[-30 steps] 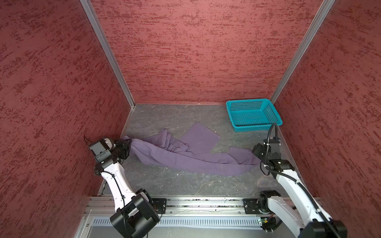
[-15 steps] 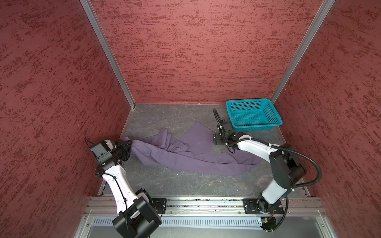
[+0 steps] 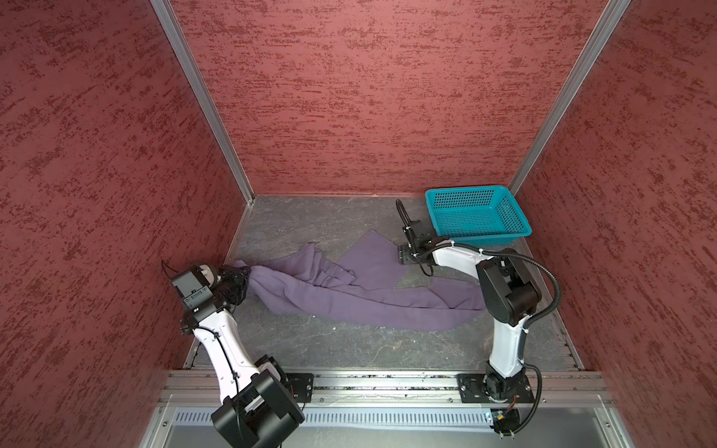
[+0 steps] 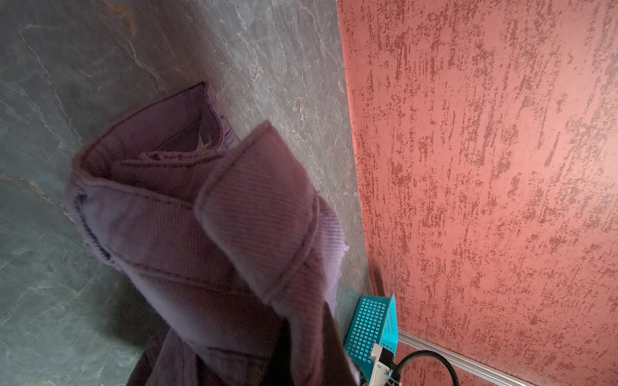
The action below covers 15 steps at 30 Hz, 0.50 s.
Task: Fold and stack the trousers
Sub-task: Flatten out the trousers at the center of the table.
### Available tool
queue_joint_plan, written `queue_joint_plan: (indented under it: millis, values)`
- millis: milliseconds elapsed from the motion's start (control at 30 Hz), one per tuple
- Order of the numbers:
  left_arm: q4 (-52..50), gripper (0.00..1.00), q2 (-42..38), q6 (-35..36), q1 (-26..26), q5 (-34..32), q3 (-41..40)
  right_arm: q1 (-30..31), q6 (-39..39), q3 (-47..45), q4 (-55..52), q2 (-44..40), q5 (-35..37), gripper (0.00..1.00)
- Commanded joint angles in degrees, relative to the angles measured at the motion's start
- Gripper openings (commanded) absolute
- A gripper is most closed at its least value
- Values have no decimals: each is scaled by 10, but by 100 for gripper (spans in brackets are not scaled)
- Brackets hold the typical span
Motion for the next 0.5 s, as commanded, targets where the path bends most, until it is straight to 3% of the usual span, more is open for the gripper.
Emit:
queue_joint_plan:
  millis: [0,133,267,400,467]
  values:
    - [9,0,1,9,-4,14,-6,-5,2,9,-1,7,-29,71]
    - [11,0,2,9,-9,12,-10,-6,3,7,5,14,-39,59]
    - [12,0,3,11,-18,13,-13,-7,7,11,5,20,-51,35]
    - [11,0,2,13,-22,15,-12,-9,10,19,-2,11,-52,5]
    - [11,0,3,13,-22,18,-11,-9,5,27,-11,-6,-42,0]
